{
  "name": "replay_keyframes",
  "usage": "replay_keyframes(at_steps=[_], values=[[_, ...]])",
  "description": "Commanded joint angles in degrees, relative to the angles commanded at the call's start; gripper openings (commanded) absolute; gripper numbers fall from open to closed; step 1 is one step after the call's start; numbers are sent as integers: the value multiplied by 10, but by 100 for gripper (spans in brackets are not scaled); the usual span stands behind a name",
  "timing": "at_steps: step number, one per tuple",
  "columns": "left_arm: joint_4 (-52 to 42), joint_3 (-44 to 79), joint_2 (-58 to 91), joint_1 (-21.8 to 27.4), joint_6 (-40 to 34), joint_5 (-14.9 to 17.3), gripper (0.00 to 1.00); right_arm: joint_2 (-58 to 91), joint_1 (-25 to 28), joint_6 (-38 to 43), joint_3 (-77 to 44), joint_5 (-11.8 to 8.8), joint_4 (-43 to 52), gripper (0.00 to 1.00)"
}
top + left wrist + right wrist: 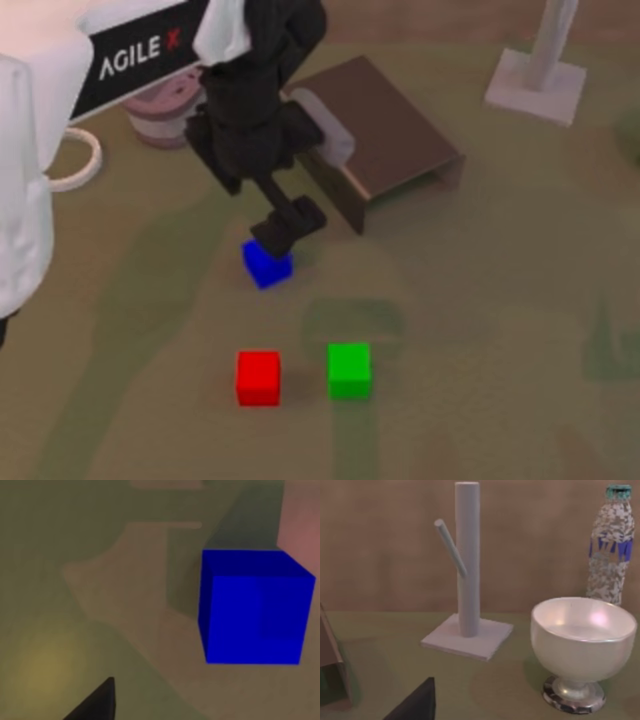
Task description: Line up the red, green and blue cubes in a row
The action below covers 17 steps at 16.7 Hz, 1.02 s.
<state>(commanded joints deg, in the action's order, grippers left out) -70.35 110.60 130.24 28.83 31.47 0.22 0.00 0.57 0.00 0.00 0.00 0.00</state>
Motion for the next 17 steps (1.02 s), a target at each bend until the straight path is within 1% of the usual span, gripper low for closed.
replay_keyframes(at_steps=[5,12,17], values=[[10,-10,1,2,-1,0,100,0,0,0,0,0,0,100],[157,-105,49,-1,1,1,100,0,0,0,0,0,0,100],[170,-115,56,-1,1,1,100,0,0,0,0,0,0,100]])
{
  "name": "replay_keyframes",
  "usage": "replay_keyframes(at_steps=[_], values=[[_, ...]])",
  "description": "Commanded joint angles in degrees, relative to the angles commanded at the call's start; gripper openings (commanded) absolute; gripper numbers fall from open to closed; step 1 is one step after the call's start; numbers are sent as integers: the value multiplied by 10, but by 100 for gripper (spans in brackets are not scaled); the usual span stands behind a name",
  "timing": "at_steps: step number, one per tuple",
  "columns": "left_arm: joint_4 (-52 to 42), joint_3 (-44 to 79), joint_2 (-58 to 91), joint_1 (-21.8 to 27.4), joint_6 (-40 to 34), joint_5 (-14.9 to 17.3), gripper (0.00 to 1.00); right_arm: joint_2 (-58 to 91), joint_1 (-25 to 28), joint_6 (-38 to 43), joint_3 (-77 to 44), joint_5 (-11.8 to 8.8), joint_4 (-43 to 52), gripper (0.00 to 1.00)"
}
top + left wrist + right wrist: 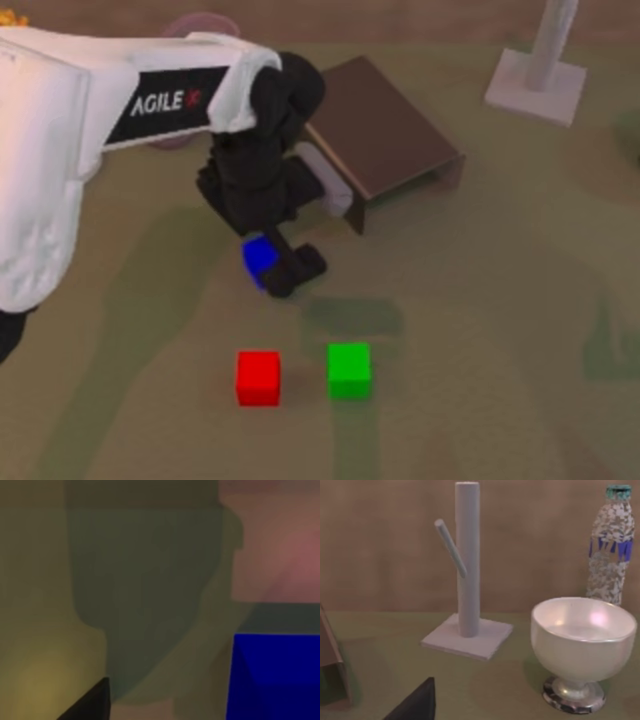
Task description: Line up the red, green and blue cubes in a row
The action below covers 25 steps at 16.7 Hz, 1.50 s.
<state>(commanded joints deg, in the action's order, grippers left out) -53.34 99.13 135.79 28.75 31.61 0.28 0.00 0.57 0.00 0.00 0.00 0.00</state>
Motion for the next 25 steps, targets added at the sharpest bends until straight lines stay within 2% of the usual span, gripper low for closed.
replay_keyframes(at_steps=[13,21,22,25], values=[[0,0,0,0,0,0,2,0,0,0,0,0,0,100],[0,0,0,0,0,0,0,0,0,0,0,0,0,100],[-9,4,-21,2,-6,9,0,0,0,0,0,0,0,100],[-33,24,-27,1,-5,10,0,0,0,0,0,0,0,100]])
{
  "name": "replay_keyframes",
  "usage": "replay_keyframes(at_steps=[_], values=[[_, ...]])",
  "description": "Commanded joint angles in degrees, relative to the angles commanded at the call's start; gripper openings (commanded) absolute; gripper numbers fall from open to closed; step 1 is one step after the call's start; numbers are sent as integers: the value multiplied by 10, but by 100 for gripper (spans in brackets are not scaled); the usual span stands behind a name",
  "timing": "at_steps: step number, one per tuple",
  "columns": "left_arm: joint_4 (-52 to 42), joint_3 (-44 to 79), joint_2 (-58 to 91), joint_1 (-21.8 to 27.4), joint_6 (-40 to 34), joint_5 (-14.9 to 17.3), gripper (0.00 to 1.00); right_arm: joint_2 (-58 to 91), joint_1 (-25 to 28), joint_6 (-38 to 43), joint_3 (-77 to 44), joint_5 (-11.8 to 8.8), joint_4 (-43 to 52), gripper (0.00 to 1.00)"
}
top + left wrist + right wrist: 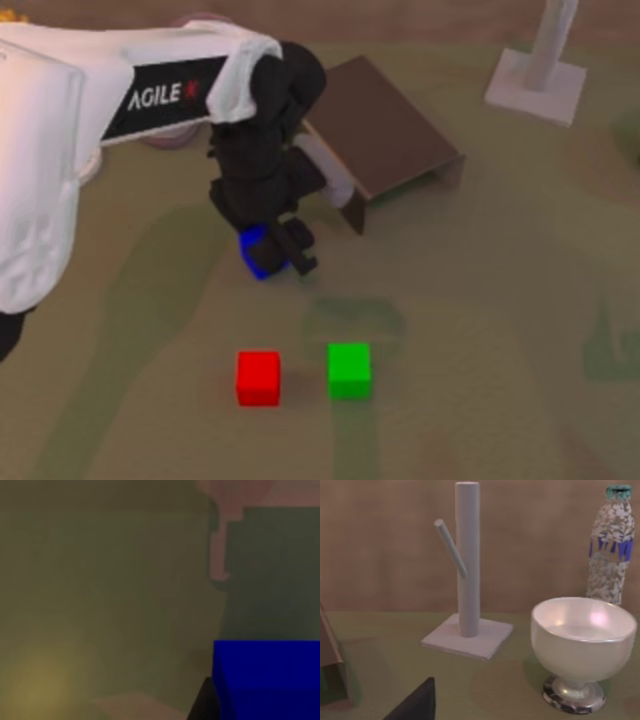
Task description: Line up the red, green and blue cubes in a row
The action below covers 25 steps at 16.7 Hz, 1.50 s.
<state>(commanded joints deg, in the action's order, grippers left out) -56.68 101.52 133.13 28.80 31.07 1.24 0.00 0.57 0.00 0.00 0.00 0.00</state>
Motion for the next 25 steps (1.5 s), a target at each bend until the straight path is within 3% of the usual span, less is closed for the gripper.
replay_keyframes(at_steps=[5,12,15,21,25], values=[[-102,66,-30,-8,-1,-1,0,0,0,0,0,0,0,100],[-112,78,-31,3,1,-1,0,0,0,0,0,0,0,100],[-129,103,-21,61,9,0,0,0,0,0,0,0,0,100],[-171,161,-3,242,29,0,0,0,0,0,0,0,0,100],[-177,174,-3,273,33,-1,0,0,0,0,0,0,0,100]])
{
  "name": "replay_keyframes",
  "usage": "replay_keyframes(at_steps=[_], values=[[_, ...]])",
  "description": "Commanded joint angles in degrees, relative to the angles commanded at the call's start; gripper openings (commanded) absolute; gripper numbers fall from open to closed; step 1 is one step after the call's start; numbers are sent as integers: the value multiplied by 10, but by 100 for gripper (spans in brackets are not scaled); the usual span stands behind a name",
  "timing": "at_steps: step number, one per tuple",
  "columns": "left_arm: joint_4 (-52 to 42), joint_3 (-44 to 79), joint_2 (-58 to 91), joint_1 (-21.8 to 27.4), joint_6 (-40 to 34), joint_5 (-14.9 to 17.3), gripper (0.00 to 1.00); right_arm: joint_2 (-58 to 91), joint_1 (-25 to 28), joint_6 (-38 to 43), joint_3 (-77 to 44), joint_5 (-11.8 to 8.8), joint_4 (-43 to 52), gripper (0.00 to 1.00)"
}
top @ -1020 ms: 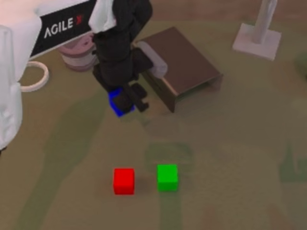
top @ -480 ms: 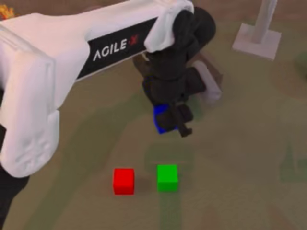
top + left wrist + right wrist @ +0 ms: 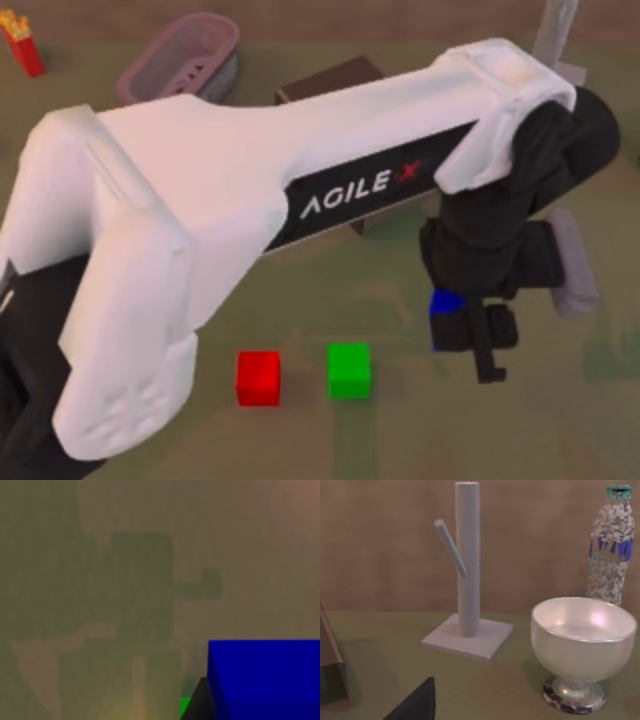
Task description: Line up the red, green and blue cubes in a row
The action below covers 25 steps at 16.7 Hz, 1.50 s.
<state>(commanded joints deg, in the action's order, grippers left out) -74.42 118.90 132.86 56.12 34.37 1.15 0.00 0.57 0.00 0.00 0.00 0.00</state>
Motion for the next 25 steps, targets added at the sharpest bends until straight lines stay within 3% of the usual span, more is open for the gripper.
replay_keyframes(at_steps=[4,10,15,25], values=[[11,-11,0,-2,0,0,0,0,0,0,0,0,0,100],[127,-100,24,-1,0,1,0,0,0,0,0,0,0,100],[139,-111,28,0,0,0,0,0,0,0,0,0,0,100],[139,-111,28,0,0,0,75,0,0,0,0,0,0,100]])
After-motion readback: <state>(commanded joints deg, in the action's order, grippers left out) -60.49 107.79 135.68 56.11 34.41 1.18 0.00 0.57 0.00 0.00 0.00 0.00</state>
